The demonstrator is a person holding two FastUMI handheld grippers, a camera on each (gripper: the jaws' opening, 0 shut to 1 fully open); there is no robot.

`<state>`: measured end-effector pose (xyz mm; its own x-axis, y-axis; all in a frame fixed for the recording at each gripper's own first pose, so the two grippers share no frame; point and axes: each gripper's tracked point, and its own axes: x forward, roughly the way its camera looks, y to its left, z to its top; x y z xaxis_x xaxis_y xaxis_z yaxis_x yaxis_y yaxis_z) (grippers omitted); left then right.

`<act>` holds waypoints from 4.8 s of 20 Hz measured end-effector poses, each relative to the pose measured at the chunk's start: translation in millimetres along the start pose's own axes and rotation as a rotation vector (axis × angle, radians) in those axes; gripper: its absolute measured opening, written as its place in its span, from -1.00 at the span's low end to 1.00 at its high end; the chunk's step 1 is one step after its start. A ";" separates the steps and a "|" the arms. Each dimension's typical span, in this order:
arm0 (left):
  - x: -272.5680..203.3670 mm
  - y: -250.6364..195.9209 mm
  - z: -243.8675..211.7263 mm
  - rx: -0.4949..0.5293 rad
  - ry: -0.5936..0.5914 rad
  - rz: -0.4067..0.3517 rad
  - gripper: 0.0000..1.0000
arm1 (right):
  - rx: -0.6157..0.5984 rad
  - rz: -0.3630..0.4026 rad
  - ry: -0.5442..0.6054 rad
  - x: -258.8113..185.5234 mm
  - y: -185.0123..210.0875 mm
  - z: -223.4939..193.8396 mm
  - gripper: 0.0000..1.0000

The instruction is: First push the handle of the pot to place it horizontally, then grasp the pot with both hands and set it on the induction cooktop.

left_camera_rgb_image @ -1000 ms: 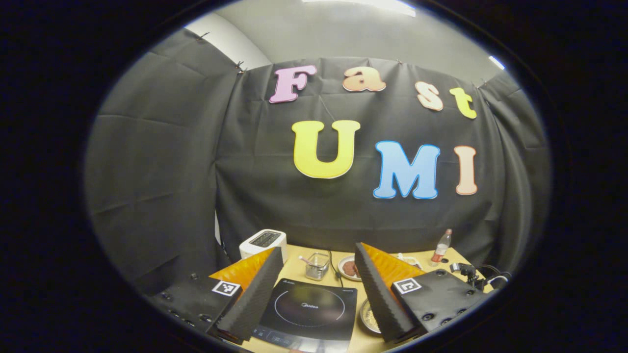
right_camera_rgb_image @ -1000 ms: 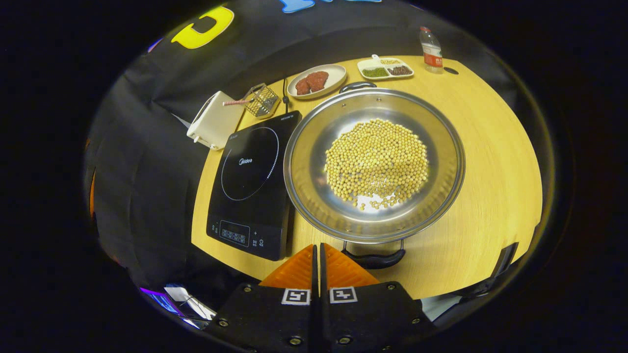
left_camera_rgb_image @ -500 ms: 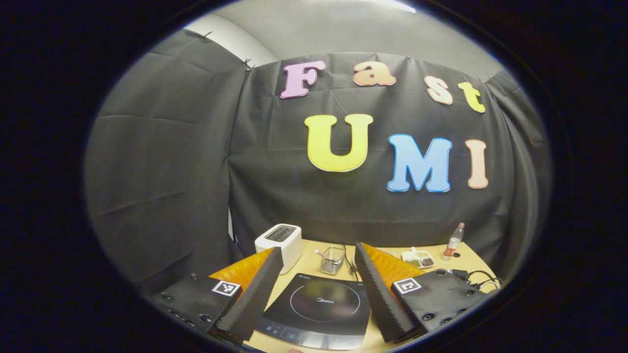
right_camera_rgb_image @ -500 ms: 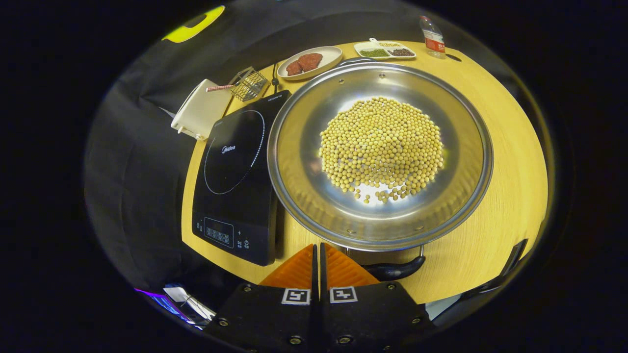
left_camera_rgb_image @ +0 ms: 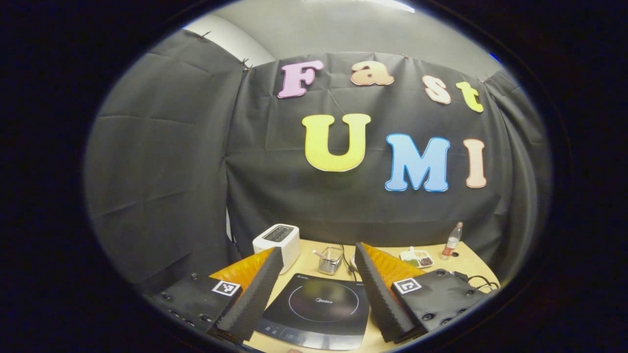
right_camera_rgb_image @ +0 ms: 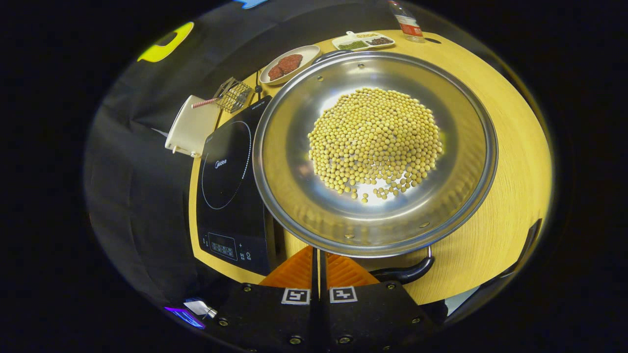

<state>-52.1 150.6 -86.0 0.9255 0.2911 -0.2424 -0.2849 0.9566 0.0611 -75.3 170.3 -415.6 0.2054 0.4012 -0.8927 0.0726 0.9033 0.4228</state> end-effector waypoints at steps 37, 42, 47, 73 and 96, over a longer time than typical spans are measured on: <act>13.1 -87.8 32.1 0.066 -0.078 -0.165 0.87 | 0.118 -0.157 -0.077 -43.7 -129.2 20.6 -0.99; 7.1 -107.6 28.9 0.091 -0.071 -0.160 1.00 | 0.059 -0.210 -0.085 -53.7 -155.5 31.4 -0.99; 4.6 -122.4 27.8 0.106 -0.071 -0.161 0.97 | 0.016 -0.236 -0.090 -58.9 -170.3 37.3 -0.99; 9.0 -174.4 21.3 0.135 -0.040 -0.152 0.94 | -0.114 -0.332 -0.125 -68.7 -235.5 104.3 -0.99; 24.7 -212.6 -2.9 0.128 0.011 -0.107 1.00 | -0.224 -0.365 -0.151 -70.0 -262.5 166.1 -0.99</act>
<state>30.6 -45.7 -107.8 0.9458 0.1883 -0.2645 -0.1503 0.9760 0.1575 53.4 -120.1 -438.2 0.3465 0.0391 -0.9372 -0.0430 0.9987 0.0257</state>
